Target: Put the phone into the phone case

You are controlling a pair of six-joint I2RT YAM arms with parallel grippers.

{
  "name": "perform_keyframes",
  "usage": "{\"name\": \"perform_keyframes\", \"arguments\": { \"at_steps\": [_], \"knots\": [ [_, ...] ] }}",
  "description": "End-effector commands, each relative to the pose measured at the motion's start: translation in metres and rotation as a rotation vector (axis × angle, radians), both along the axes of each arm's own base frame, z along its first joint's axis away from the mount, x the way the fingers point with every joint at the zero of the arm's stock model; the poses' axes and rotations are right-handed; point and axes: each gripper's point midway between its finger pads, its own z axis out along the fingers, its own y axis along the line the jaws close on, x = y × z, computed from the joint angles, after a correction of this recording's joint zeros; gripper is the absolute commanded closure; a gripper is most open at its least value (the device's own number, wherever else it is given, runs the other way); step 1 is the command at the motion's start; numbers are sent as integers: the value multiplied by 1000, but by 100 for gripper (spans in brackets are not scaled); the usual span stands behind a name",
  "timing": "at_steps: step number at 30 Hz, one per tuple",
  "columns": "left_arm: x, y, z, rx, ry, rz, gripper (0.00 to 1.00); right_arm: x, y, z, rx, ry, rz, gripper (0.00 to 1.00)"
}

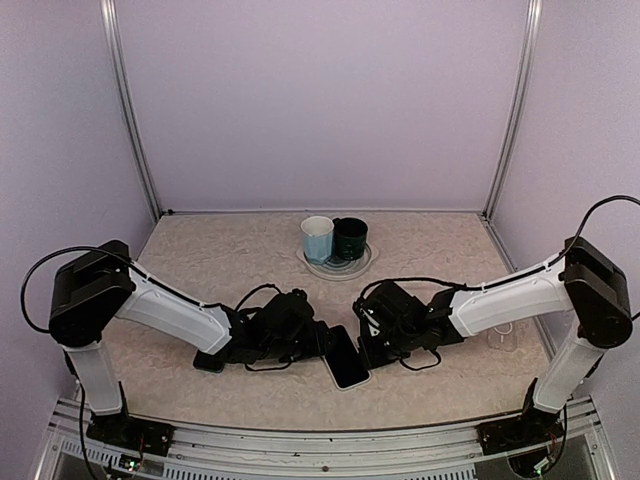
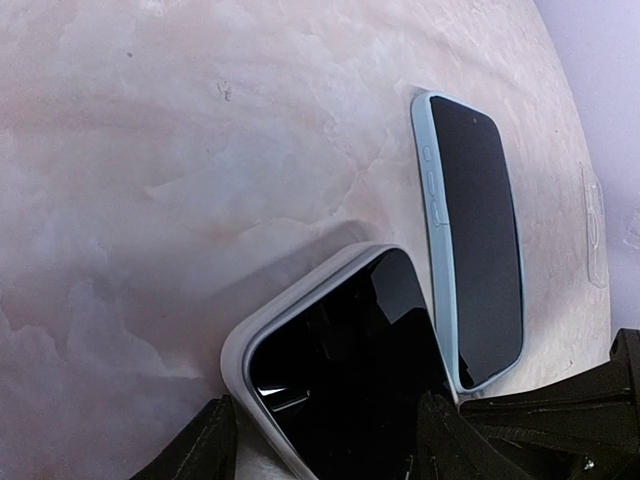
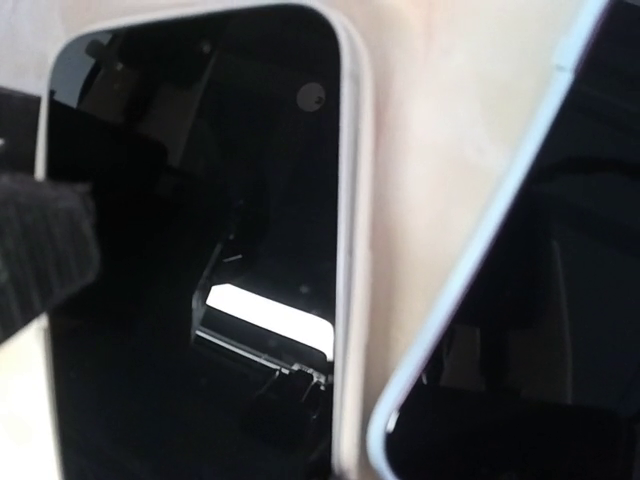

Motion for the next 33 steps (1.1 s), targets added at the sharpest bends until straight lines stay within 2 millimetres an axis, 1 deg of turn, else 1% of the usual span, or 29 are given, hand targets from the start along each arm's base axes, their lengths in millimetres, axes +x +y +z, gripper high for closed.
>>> {"name": "perform_keyframes", "arguments": {
  "at_steps": [1,3,4,5,7,9,10,11,13,15,16,18,20,22,25,27,29,30,31,33],
  "knots": [
    [-12,23,-36,146,66,-16,38,-80,-55,-86,-255,290,80,100],
    [-12,23,-38,148,69,-15,40,-71,-54,-79,-254,268,76,100],
    [-13,22,-38,147,70,-17,43,-64,-50,-71,-249,244,77,100],
    [-13,20,-38,148,71,-20,48,-57,-45,-62,-243,215,85,100],
    [-14,19,-41,157,79,-24,55,-42,-26,-37,-205,150,119,100],
    [-15,22,-44,166,85,-14,55,-26,-8,-12,-155,94,140,100],
    [-15,22,-42,164,80,-10,55,-15,2,3,-122,62,142,98],
    [-15,22,-40,161,70,-9,55,-6,6,13,-96,41,140,95],
    [-13,22,-32,155,45,-9,55,14,13,28,-35,7,133,91],
    [-11,23,-30,161,41,-1,55,33,20,37,2,-25,129,85],
    [-11,24,-31,165,43,2,55,42,23,39,3,-45,131,81],
    [-11,25,-35,170,53,5,55,56,32,41,4,-67,141,78],
    [-12,26,-37,173,57,6,55,66,41,40,4,-84,152,77],
    [-11,27,-37,174,61,12,55,72,45,35,0,-81,157,78],
    [-11,29,-37,182,59,20,56,79,41,21,-38,-67,147,82],
    [-11,30,-36,185,55,23,58,81,39,15,-53,-72,144,87],
    [-11,30,-37,188,57,20,62,80,40,11,-52,-70,153,93],
    [-11,30,-38,189,60,21,66,78,41,7,-49,-62,162,95],
    [-11,30,-42,197,66,18,70,75,41,1,-48,-47,172,96],
    [-12,31,-49,215,80,18,75,71,37,-12,-65,-18,172,100]
  ]
}}
